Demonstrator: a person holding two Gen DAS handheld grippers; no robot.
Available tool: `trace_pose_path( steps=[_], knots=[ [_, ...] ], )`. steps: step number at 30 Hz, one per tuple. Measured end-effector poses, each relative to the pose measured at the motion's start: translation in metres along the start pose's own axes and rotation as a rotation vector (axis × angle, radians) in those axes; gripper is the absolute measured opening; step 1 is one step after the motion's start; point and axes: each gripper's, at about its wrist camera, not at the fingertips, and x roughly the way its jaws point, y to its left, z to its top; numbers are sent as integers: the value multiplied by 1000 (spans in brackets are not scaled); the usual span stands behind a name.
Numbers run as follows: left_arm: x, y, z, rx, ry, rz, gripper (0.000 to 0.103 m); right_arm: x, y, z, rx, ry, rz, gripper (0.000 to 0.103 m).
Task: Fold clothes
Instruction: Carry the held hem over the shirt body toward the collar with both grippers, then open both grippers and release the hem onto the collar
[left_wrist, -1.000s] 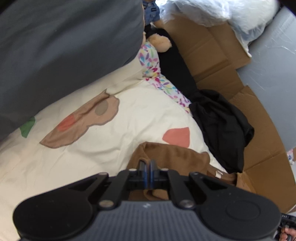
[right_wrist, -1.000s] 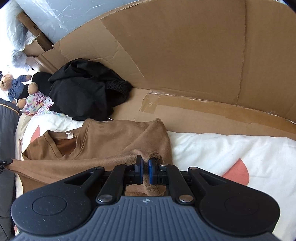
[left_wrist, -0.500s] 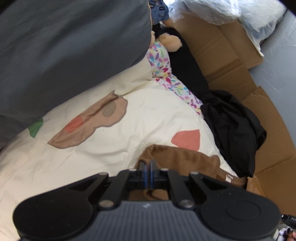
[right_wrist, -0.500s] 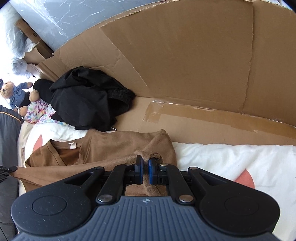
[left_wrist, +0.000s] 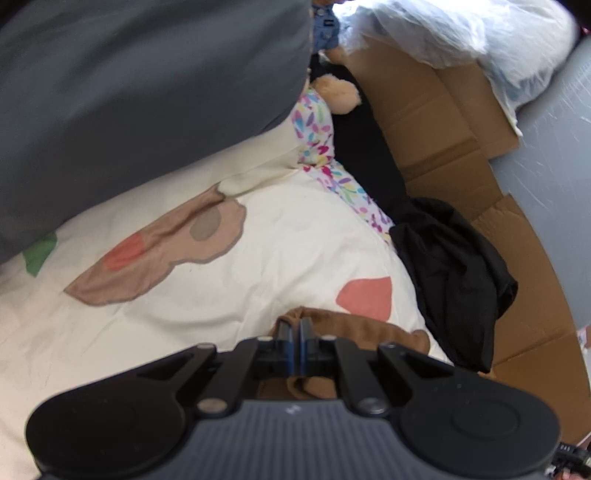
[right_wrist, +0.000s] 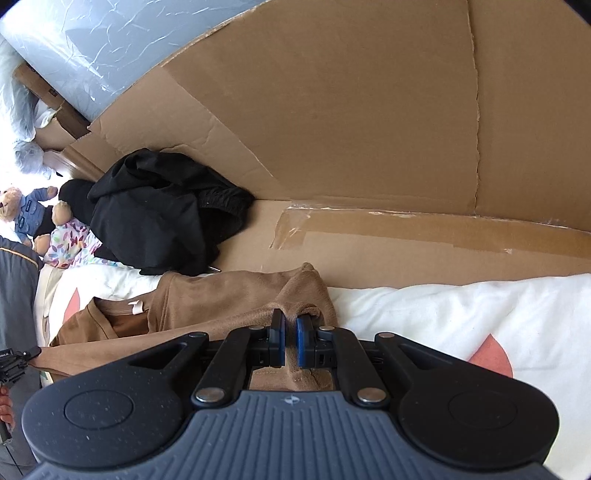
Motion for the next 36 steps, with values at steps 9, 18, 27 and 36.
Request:
trace_pose_path(
  steps=[9,18,27,36],
  knots=[
    [3,5,5,13,-21,30,4,8,5,8,-6,-9,17,6],
    [-6,7,-2,41,-59,43,16,4,-2,12,30,-57,47,9],
    [-24,17,-20,89,-69,141,26,-15,-6,4,-68,-53,-11,31],
    [-18,24,-37,158,-11,216,26,-18,6,-13,-273,-14,-142,37]
  ],
)
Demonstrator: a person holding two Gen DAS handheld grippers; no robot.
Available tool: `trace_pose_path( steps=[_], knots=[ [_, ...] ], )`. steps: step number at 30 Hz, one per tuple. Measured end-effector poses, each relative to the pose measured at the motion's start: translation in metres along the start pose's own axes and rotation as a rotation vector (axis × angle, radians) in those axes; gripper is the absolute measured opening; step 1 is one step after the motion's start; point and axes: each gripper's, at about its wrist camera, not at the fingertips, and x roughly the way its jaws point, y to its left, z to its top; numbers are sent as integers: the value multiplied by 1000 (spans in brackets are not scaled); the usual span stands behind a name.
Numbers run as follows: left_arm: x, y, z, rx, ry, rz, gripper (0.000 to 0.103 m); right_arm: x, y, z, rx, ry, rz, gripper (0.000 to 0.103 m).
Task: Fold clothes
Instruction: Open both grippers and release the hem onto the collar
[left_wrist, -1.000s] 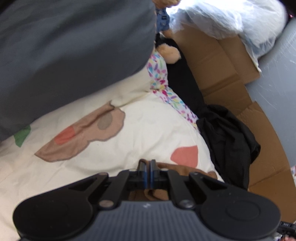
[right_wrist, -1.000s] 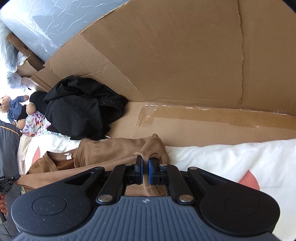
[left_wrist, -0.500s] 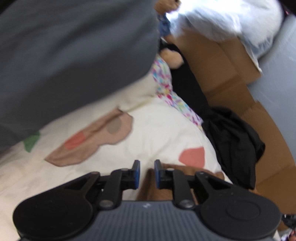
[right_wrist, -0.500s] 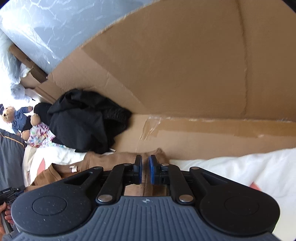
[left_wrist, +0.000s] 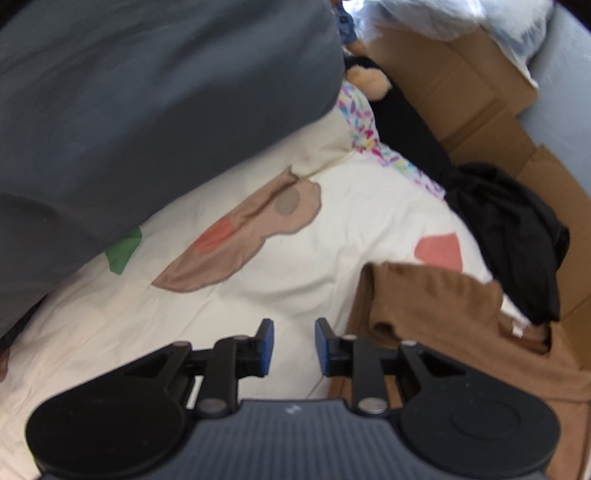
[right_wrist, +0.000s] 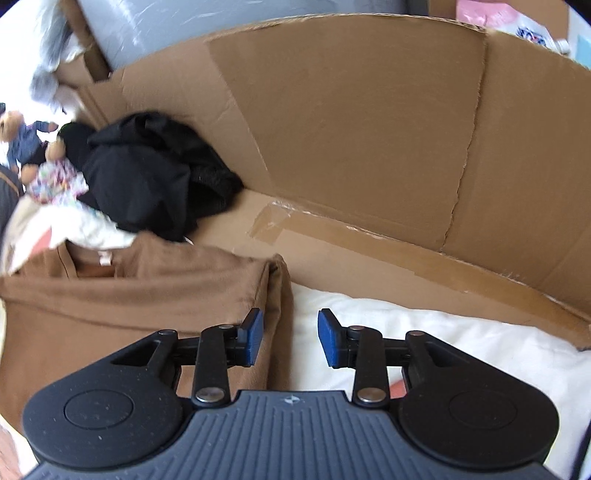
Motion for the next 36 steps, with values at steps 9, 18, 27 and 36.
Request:
trace_pose_path(
  steps=[9,18,27,36],
  knots=[
    [13,-17,-5,96,4,-39,32,15,1,-9,-35,30,53,42],
    [7,-16,-7,122,-25,-61,35,21,3,-14,-48,39,82,45],
    [14,-26,-16,160,7,-92,38,25,15,-20,-151,57,8,45],
    [29,-34,-19,221,-2,-30,41,36,19,-27,-231,20,-56,45]
  ],
)
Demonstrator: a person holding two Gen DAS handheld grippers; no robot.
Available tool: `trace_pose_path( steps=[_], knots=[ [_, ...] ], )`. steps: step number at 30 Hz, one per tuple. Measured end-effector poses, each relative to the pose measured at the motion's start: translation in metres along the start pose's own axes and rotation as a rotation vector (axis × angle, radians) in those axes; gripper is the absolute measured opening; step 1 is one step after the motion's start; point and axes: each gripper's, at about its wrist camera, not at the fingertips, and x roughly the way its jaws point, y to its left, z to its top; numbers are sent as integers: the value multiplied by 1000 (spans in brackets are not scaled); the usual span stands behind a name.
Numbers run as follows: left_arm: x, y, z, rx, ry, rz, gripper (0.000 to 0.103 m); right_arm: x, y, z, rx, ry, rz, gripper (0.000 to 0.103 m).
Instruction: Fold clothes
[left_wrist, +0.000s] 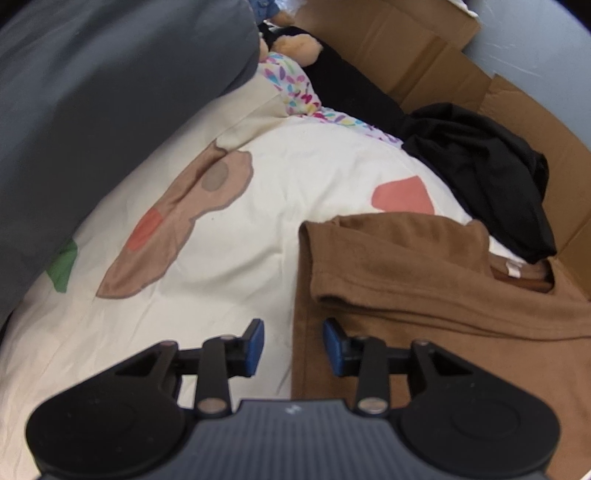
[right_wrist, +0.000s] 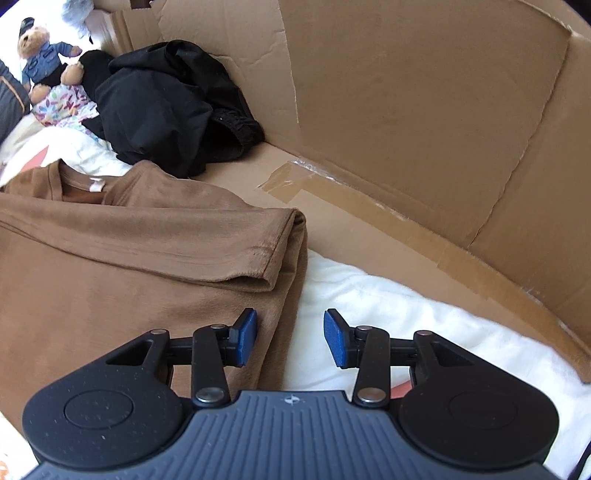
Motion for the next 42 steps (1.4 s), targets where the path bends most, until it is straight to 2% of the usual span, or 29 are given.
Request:
trace_pose_path(
  steps=[3,7,13,21,30,32,34,35,36,38,40,42],
  knots=[
    [3,2,-1,-2,-18,21,41,4,2,-1,-32,-12,-18,45],
    [3,-1,2,42,-65,33,41,7,4,-1,-56,-36,-30,44],
    [-6,-3,12,69,-163,23,41,2,4,7,-66,-122,-40,44],
    [-3,-10,24,69,-197,2,44,1,7,22,-87,-184,-38,44],
    [5,-22,36,78,-235,-45,44,8,9,31,-60,-214,14,44],
    [7,-19,37,41,-241,-71,44,11,9,31,-54,-215,33,44],
    [9,-14,37,-5,-244,-111,41,14,8,31,-48,-214,50,44],
    [10,-13,37,-22,-242,-134,37,15,7,31,-42,-215,57,44],
    [12,-12,36,-24,-239,-142,28,17,6,30,-32,-217,70,44],
    [15,-13,36,-20,-233,-147,20,18,3,30,-14,-219,88,41],
    [16,-11,35,-33,-239,-148,15,20,0,30,6,-223,117,23],
    [16,-8,35,-52,-247,-152,8,22,-1,30,6,-220,119,18]
  ],
)
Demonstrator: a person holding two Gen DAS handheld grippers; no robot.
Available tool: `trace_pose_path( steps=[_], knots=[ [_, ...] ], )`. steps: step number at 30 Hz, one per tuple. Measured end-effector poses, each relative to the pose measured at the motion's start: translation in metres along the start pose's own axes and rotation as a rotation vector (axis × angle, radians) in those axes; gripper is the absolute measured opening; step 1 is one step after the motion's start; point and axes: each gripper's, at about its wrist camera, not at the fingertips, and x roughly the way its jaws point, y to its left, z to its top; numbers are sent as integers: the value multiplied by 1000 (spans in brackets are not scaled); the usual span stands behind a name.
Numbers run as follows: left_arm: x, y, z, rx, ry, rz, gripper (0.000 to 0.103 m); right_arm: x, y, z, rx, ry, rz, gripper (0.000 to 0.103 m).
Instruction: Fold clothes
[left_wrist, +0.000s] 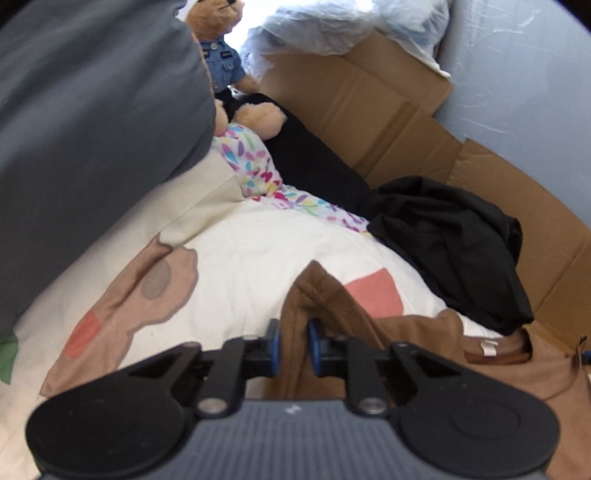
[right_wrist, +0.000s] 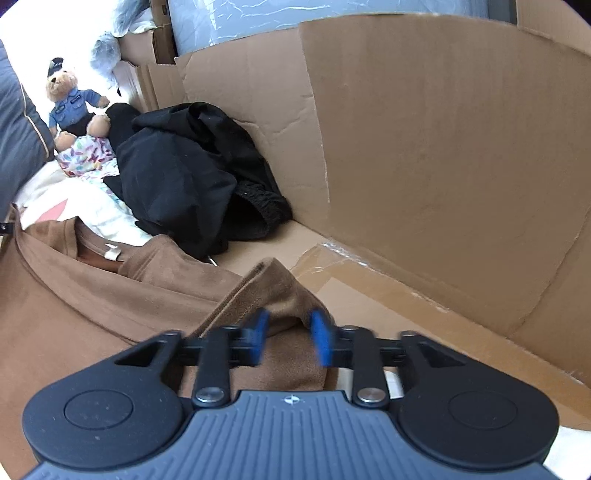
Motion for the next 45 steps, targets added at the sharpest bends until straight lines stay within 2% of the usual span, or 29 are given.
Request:
trace_pose_path(
  steps=[1,3,8,11,13,15,17,21,23,24,25,27,28,31,38,45],
  knots=[
    [-1,1,0,-8,-7,0,7,1,0,0,-2,-1,-5,13],
    [-2,3,0,-21,-21,2,4,1,-1,0,-1,-7,-16,7],
    [0,7,4,-81,-32,16,4,3,-3,2,3,-6,-41,8],
    [2,8,6,-99,-32,22,4,5,-2,3,7,0,-57,22],
    [3,8,6,-97,-29,22,4,8,-1,5,16,0,-73,58],
    [4,8,5,-93,-26,22,4,10,-1,6,24,-1,-89,64],
    [5,8,4,-84,-25,21,4,13,-2,8,32,-2,-83,66],
    [6,8,4,-78,-25,13,4,23,-10,11,95,26,-13,67],
    [7,9,4,-75,-26,12,4,26,-12,11,107,17,20,62],
    [8,9,3,-76,-27,12,4,27,-14,11,113,12,36,49],
    [8,9,3,-77,-27,12,4,27,-15,12,118,7,42,31],
    [9,9,3,-80,-29,14,3,28,-17,13,124,-1,31,12],
    [10,9,3,-83,-31,16,3,27,-19,13,129,-6,32,7],
    [11,9,2,-100,-39,26,3,25,-25,12,149,-26,33,5],
    [14,12,4,-150,-39,49,3,19,-32,14,183,-92,-28,3],
    [15,11,12,-151,-51,76,2,21,-30,21,177,-114,-93,3]
  ],
)
